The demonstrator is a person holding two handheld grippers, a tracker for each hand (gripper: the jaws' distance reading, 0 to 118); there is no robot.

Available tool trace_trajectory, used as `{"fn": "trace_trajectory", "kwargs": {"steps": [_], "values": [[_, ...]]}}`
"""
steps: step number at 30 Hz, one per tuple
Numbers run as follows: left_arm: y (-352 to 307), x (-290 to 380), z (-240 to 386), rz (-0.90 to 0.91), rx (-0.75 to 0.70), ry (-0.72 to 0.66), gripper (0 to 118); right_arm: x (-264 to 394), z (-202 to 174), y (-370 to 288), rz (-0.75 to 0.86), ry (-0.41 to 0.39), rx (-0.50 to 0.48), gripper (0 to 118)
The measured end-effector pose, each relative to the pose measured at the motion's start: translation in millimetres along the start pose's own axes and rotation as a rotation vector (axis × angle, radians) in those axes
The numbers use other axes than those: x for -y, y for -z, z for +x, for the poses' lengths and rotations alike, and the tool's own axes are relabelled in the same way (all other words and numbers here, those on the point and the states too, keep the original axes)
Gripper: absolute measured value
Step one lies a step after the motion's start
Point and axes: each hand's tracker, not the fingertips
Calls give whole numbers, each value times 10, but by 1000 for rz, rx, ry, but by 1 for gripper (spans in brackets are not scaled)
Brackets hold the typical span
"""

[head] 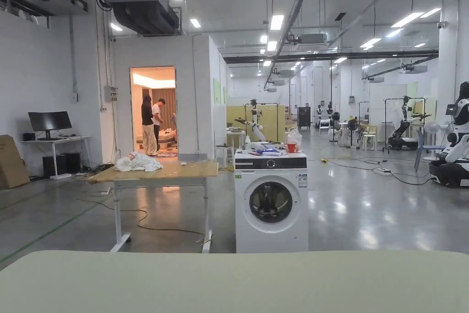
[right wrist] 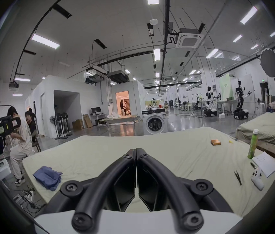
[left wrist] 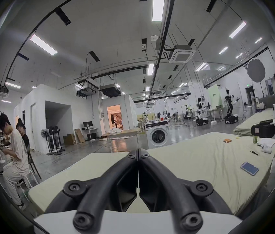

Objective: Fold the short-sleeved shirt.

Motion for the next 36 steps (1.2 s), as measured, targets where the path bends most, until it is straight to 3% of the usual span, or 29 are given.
{"fn": "trace_trajectory", "kwargs": {"steps": [4,8,12,13,15,17,21,23,28,36], "values": [[2,-9,3,1,-5,18,0,-9,50,-25,8,18,6,0],[14,-62,-19,25,23,-49,0,-44,36,-43,3,33,39,0],[29,-92,2,42,20,-46,2,-67,30,-49,26,35,11,1],[44,-104,-6,41,26,-54,9,-87,2,-47,33,37,15,9],[62,-142,-5,41,22,-74,46,-127,-4,-24,32,47,15,46],[82,-145,-5,37,11,-84,82,-131,17,-18,29,52,19,72],[43,-126,-39,58,-16,-94,95,-183,-2,-24,50,45,36,103],[36,-119,-59,59,-16,-99,114,-191,23,-14,60,65,35,117],[23,-100,-62,55,-20,-92,118,-200,41,-21,69,98,18,118],[56,-70,-41,34,-15,-83,118,-211,-58,-13,51,24,29,118]]}}
